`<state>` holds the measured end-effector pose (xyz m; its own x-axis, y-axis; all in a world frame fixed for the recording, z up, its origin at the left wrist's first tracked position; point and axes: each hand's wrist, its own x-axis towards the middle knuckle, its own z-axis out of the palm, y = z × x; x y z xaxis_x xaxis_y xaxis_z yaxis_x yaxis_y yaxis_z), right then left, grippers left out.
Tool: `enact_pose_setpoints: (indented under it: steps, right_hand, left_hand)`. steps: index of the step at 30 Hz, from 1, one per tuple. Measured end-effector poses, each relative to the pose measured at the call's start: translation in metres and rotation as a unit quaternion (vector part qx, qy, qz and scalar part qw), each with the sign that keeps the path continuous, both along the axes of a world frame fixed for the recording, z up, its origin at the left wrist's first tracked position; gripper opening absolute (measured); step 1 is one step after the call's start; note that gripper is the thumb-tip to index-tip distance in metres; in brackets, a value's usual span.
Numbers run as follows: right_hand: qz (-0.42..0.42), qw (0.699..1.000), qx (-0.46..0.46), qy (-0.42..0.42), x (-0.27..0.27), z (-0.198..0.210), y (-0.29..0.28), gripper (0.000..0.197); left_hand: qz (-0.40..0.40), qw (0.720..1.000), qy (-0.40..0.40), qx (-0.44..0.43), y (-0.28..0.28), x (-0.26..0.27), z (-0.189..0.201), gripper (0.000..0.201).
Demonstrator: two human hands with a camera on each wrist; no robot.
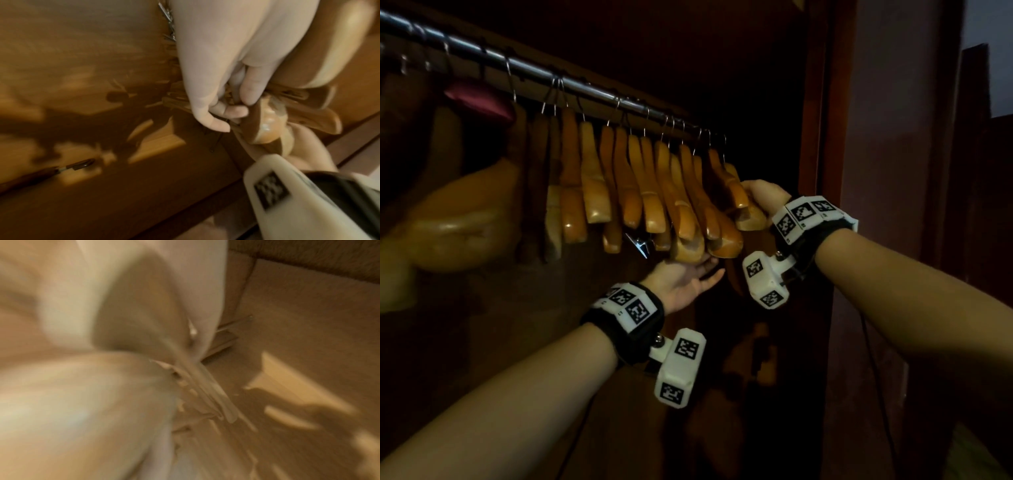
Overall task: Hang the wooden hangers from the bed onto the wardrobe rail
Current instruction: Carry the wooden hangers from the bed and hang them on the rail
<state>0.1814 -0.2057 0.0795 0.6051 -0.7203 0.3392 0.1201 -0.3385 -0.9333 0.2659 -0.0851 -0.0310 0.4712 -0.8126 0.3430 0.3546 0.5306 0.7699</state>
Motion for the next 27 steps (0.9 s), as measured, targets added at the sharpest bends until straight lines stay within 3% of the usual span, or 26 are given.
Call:
enact_pose_setpoints:
  steps: [4, 7, 11, 16, 21, 27]
  right_hand:
    - [-0.069, 0.994, -0.065, -0.051, -0.011, -0.010, 0.010, 0.042]
    - [-0.125, 0.976, -0.134, -0.115, -0.025, -0.019, 0.027, 0.033]
    - [-0.137, 0.957, -0.200, -0.159, -0.035, -0.039, 0.063, 0.024]
    - [-0.084, 0.946, -0.267, -0.164, -0.029, -0.057, 0.091, 0.023]
    - [-0.029, 0.941, -0.267, -0.208, -0.027, -0.057, 0.109, 0.027]
    - [0.027, 0.916, -0.353, -0.187, -0.033, -0.063, 0.123, 0.033]
  left_hand:
    - [0.007, 0.998, -0.040, 0.047, 0.013, -0.009, 0.000, 0.026]
    - [0.014, 0.997, -0.043, 0.068, 0.028, -0.009, -0.004, 0.028]
    - [0.051, 0.993, -0.046, 0.092, 0.052, -0.012, -0.012, 0.029]
    - [0.128, 0.983, -0.072, 0.107, 0.082, -0.028, -0.016, 0.025]
    - [0.224, 0.965, -0.099, 0.091, 0.119, -0.049, -0.016, 0.019]
    - [0.364, 0.911, -0.168, 0.093, 0.157, -0.090, -0.009, 0.019]
